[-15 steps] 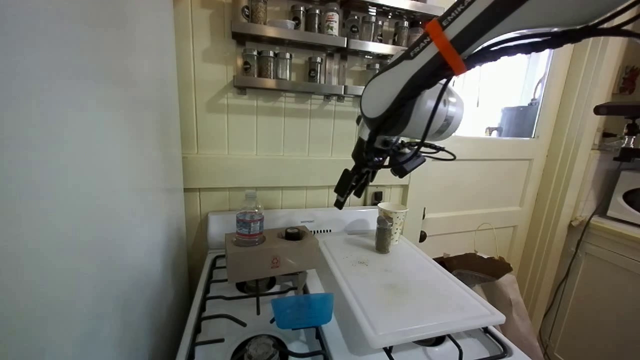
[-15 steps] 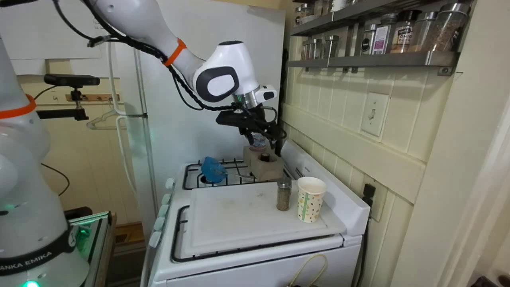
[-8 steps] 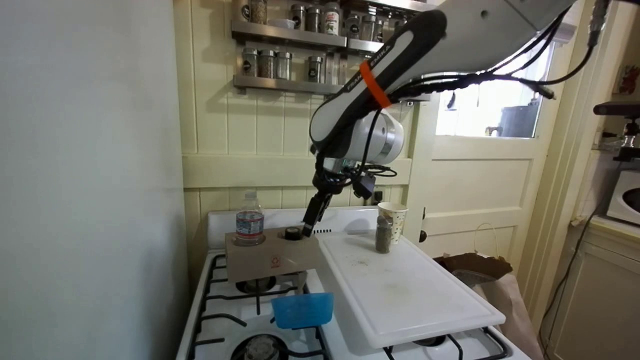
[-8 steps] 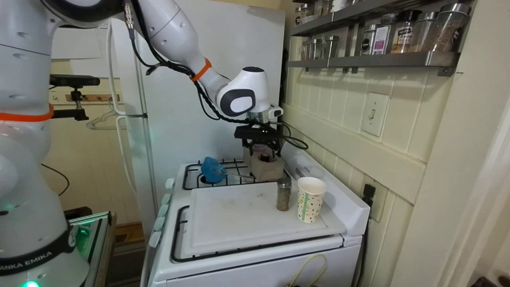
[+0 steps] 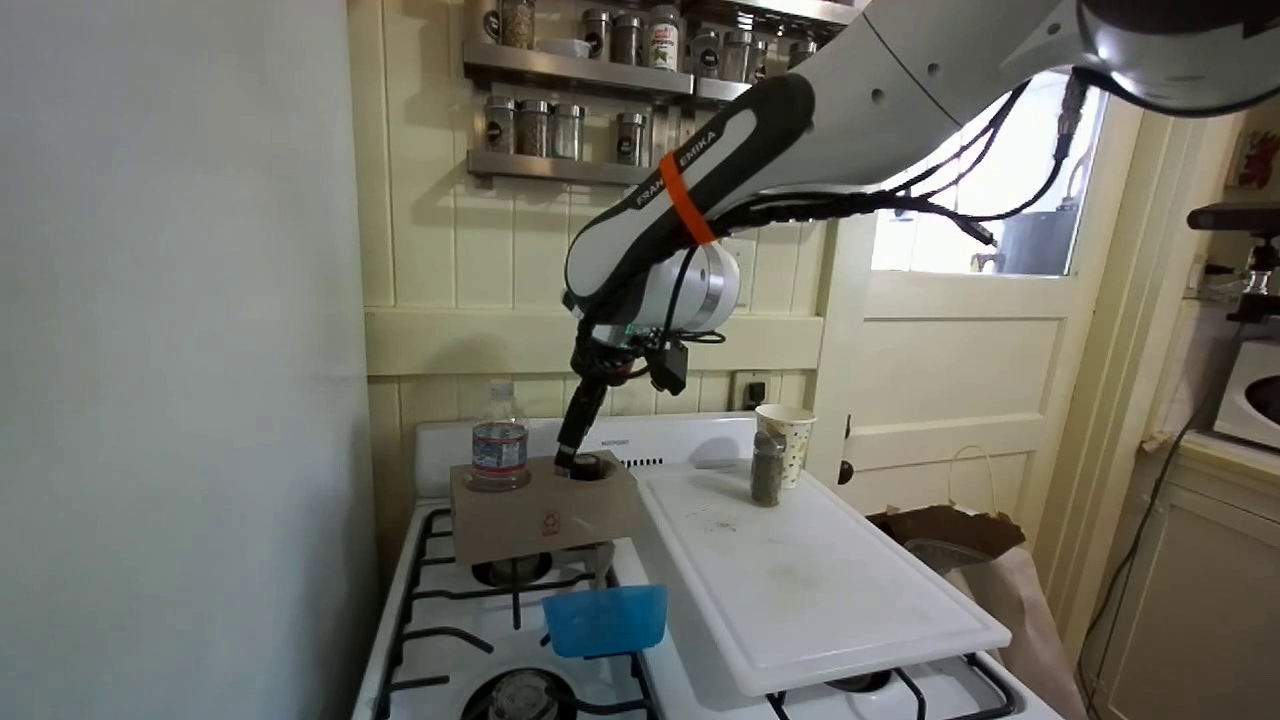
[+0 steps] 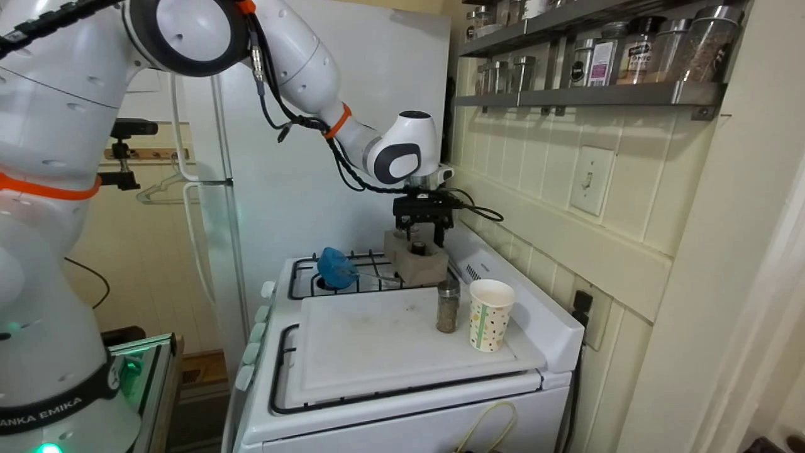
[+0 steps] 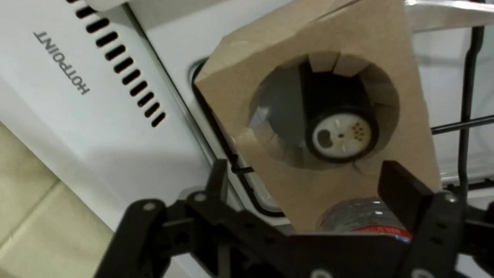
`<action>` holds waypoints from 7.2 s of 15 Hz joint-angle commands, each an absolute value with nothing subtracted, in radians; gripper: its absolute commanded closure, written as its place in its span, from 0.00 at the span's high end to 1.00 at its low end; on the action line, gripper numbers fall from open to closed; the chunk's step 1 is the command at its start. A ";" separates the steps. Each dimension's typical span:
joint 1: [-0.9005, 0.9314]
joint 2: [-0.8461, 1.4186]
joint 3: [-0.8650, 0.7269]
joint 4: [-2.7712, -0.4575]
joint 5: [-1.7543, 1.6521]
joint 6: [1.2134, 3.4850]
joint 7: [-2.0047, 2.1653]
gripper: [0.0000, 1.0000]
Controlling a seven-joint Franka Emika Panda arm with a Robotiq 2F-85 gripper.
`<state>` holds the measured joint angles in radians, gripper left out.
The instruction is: Pick up the black object and put it in the cup
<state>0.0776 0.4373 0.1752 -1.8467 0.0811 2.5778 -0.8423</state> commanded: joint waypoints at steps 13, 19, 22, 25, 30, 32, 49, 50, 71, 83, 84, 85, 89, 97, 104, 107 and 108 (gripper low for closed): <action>0.069 0.417 0.176 -1.813 0.013 2.369 -0.753 0.79; 0.067 0.419 0.175 -1.816 0.002 2.356 -0.742 0.41; 0.066 0.419 0.177 -1.816 0.001 2.358 -0.744 0.17; 0.068 0.400 0.184 -1.813 0.002 2.342 -0.748 0.17; 0.057 0.266 0.206 -1.798 0.027 2.295 -0.773 0.17; 0.057 0.195 0.189 -1.778 0.017 2.217 -0.764 0.17; -0.080 -0.235 -0.096 -2.272 -0.132 2.656 -0.292 0.17; -0.088 -0.231 -0.100 -2.272 -0.128 2.623 -0.250 0.17; -0.113 0.067 -0.159 -1.988 0.278 2.303 -0.255 0.17; -0.115 0.136 -0.143 -1.943 0.096 2.284 -0.199 0.17; -0.115 0.138 -0.142 -1.943 0.084 2.285 -0.196 0.17; -0.114 0.143 -0.143 -1.944 0.064 2.294 -0.186 0.17; -0.110 0.161 -0.143 -1.947 -0.008 2.311 -0.160 0.17; -0.092 0.225 -0.117 -1.988 -0.083 2.505 -0.111 0.17; -0.082 0.212 -0.092 -2.034 -0.058 2.505 -0.074 0.17; -0.076 0.183 -0.084 -2.048 -0.072 2.479 -0.072 0.17; -0.078 0.176 -0.080 -2.055 -0.064 2.487 -0.078 0.17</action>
